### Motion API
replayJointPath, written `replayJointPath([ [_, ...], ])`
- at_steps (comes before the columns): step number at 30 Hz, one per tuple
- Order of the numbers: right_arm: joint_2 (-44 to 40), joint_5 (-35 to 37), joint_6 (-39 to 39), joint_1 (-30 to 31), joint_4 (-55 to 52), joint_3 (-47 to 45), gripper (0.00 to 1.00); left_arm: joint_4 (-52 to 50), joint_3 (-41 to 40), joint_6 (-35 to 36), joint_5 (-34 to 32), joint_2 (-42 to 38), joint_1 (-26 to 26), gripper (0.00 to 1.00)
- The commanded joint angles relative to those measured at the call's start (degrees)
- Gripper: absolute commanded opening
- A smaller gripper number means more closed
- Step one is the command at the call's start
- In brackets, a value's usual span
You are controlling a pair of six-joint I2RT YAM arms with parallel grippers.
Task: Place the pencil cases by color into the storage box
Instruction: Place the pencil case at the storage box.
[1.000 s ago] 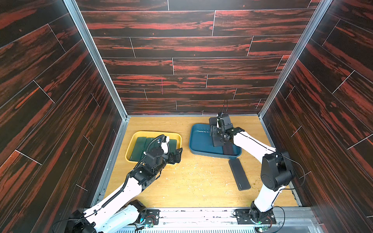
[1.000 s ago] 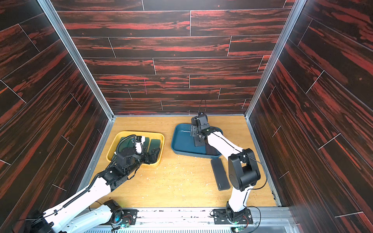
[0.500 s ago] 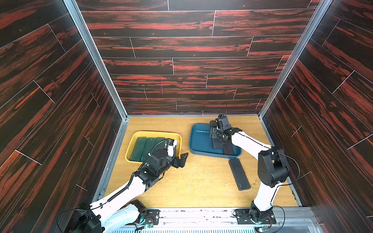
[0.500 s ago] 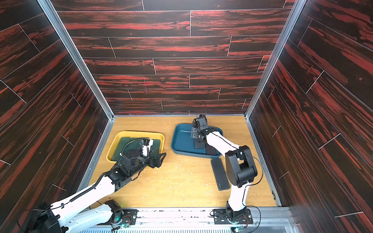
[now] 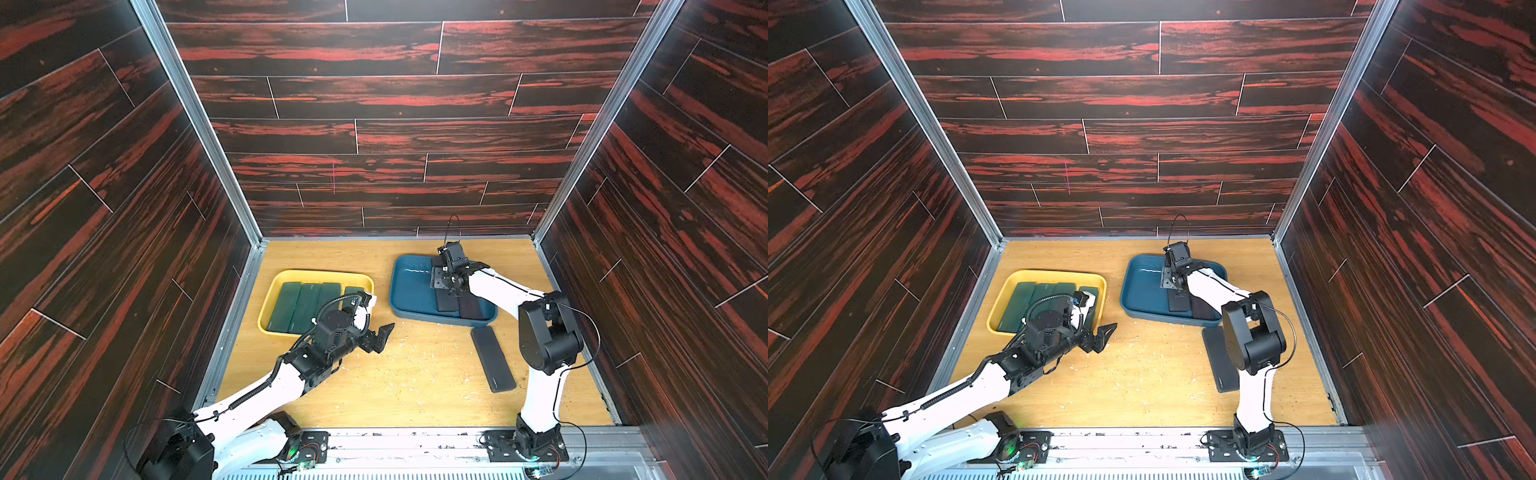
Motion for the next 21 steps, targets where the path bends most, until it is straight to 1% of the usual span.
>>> replayJointPath([
  [1, 2.3, 0.3, 1.6, 0.0, -1.5, 1.6, 0.5, 2.8, -0.4, 1.2, 0.4, 1.1, -0.2, 0.95],
  [11, 4.8, 1.8, 4.1, 0.1, -3.7, 1.8, 0.51, 6.0, -0.5, -0.7, 2.1, 4.3, -0.2, 0.95],
  [21, 7.7, 3.6, 4.5, 0.1, -6.3, 3.4, 0.52, 6.7, -0.2, -1.7, 2.1, 4.9, -0.2, 0.95],
])
